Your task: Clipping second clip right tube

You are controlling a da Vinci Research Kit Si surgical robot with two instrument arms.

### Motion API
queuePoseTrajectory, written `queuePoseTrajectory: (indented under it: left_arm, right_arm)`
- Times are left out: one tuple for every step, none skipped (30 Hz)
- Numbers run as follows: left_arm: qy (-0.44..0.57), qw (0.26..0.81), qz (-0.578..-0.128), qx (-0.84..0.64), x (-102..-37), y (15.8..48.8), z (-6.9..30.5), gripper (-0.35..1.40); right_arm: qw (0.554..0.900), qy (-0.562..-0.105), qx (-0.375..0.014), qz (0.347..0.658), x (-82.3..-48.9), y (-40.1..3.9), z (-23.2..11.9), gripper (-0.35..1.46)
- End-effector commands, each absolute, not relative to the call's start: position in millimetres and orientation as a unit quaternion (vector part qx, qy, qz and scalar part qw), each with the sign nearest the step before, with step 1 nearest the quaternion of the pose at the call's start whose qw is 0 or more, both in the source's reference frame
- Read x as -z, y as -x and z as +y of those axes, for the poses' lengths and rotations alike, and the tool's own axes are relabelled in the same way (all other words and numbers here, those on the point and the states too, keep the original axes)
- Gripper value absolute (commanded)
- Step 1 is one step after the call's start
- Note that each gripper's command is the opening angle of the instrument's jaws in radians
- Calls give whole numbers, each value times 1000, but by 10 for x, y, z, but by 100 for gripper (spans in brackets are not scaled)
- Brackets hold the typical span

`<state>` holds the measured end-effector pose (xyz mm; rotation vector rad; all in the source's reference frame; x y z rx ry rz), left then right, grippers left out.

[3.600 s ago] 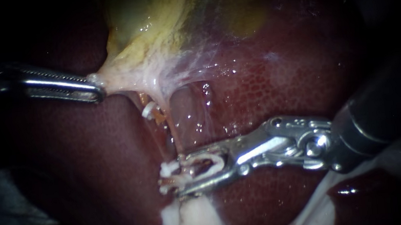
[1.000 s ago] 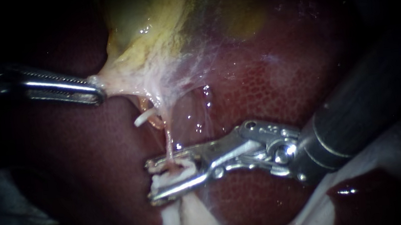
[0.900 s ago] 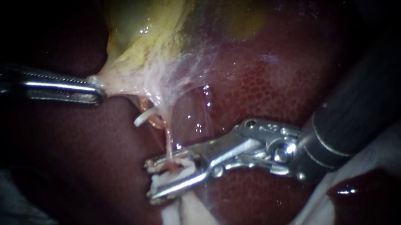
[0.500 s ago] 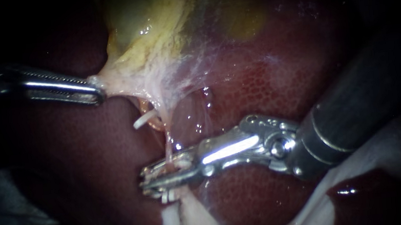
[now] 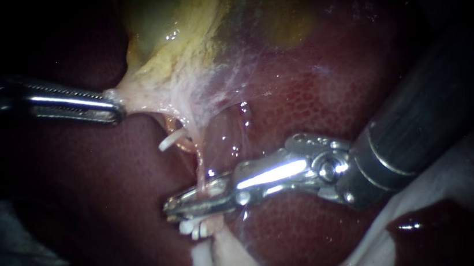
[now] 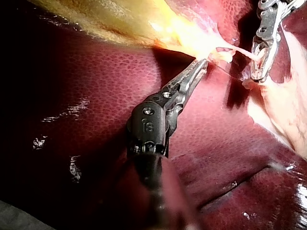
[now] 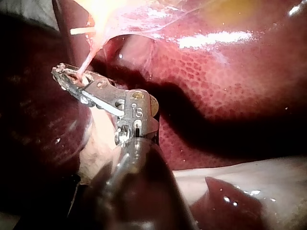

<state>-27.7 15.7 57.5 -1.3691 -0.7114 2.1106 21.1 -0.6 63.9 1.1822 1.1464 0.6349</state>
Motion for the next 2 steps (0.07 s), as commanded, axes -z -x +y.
queuePoseTrajectory:
  left_arm:
    - [506, 261, -263, -779, -575, 277, 157, -35]
    - [506, 261, -263, -779, -575, 277, 157, -35]
  right_arm:
    - [635, -517, -278, 502, -640, -211, -6, -35]
    - [635, -517, -278, 502, -640, -211, -6, -35]
